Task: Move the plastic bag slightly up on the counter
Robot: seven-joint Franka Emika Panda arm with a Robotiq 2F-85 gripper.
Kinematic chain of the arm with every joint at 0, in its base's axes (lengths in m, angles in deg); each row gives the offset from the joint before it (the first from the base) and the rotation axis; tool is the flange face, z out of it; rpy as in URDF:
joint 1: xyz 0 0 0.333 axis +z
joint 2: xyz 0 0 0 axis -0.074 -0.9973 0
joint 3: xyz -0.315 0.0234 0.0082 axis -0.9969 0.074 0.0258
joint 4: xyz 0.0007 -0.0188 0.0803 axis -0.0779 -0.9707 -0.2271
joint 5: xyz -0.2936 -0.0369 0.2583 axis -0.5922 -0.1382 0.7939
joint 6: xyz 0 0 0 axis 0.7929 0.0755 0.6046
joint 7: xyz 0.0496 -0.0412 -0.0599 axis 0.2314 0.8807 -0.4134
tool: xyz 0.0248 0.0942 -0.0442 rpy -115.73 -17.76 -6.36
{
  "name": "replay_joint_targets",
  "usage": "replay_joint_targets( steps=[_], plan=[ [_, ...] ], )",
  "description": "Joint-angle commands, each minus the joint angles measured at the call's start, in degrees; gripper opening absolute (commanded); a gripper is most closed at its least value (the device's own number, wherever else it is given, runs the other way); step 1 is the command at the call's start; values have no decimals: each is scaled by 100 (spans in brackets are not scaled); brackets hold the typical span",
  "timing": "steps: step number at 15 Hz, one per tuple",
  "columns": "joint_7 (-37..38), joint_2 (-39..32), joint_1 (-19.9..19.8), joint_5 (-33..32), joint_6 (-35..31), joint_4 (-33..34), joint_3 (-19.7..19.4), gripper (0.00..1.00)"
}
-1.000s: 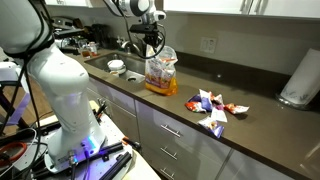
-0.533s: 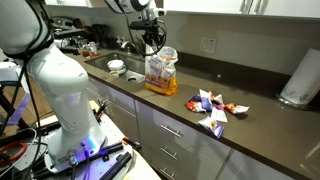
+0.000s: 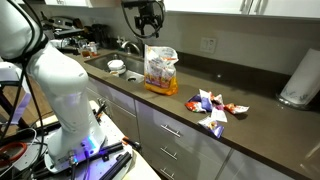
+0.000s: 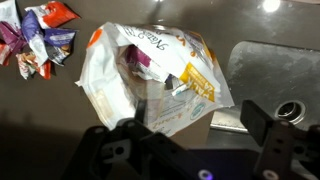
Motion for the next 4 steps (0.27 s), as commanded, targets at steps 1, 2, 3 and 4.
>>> replay_joint_targets(
  steps=[1, 2, 3, 4],
  plan=[
    [-304, 228, -92, -76, 703, 297, -55, 100],
    [-331, 269, -100, -81, 824, 347, -70, 100],
    [-356, 311, -112, -89, 937, 390, -85, 100],
    [-369, 338, -118, -96, 1032, 427, -96, 100]
  ],
)
